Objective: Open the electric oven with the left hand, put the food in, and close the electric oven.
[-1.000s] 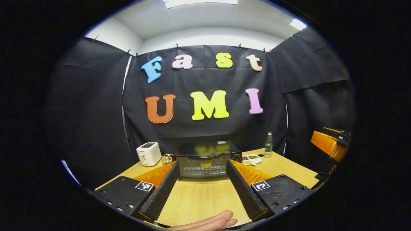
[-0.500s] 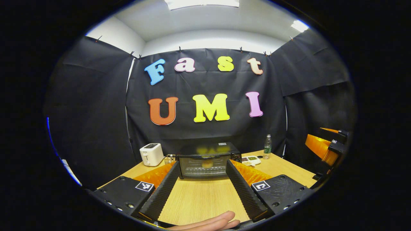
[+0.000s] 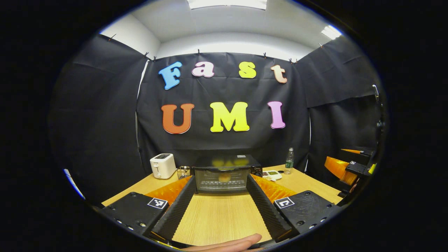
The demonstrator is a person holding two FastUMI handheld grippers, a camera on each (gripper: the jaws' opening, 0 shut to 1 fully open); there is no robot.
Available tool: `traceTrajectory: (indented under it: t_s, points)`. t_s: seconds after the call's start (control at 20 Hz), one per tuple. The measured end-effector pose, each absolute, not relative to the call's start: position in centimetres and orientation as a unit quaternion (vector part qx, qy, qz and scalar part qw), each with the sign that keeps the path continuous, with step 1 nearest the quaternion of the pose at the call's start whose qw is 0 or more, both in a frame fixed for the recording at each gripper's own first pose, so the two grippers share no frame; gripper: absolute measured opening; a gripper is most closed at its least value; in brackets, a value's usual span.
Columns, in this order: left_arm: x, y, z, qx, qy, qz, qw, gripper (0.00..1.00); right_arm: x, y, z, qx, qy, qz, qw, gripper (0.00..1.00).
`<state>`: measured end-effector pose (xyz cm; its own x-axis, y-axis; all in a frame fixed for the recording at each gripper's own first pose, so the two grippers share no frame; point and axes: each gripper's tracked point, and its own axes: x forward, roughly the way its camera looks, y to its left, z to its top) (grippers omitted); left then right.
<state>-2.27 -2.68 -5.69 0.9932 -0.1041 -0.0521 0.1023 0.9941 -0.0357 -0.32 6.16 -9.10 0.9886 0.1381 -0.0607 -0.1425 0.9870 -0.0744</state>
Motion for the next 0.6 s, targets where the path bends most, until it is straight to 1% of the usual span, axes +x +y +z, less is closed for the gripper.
traceTrajectory:
  t_s: [0.45,0.5,0.6]
  points:
    - [-2.2,-2.6,-5.8,-0.008,0.032,-0.042,0.999,0.95,-0.2,5.1,-8.7,-0.044,0.015,0.056,0.997,0.94]
    - [-2.1,-2.6,-5.8,-0.005,0.031,-0.041,0.999,1.0,-0.3,5.1,-8.6,-0.045,0.015,0.056,0.997,0.94]
    - [-2.2,-3.0,-5.6,0.0,0.032,-0.041,0.999,0.88,-0.5,5.2,-8.2,-0.045,0.01,0.058,0.997,0.94]
